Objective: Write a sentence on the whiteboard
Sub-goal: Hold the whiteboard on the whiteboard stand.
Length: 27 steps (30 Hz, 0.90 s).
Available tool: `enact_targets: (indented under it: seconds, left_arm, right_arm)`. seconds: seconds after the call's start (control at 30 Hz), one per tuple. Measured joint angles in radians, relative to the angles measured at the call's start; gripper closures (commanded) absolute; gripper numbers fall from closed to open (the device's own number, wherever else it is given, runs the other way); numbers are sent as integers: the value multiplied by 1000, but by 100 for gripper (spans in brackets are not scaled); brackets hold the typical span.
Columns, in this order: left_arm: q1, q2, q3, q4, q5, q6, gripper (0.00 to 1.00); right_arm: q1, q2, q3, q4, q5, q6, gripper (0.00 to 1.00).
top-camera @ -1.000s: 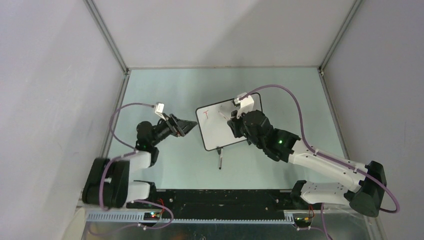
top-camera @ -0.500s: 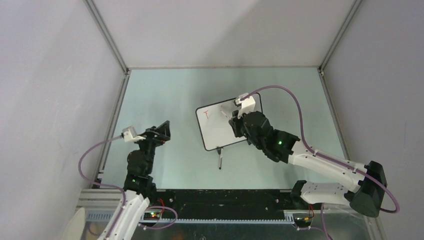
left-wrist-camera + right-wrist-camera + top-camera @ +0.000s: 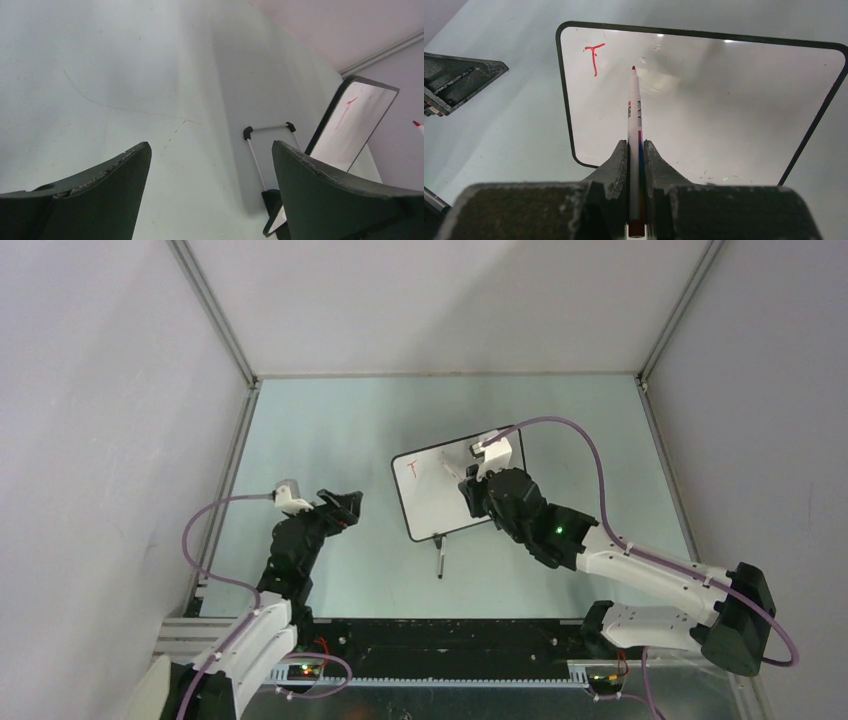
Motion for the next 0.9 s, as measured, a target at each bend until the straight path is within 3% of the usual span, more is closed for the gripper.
enact_targets:
  seconds: [0.33,0.57,0.9]
  left_arm:
    - [-133,151,8,224,105,76,6]
    - [-224,269,97,276,190,162,22]
    - [-232,377,148,294,267,196,30]
  right_arm:
    - [0,-17,-22,29,23,-3,100]
    - [0,-31,-30,41,22,-4,100]
    - [0,-31,-30,43,18,-4,100]
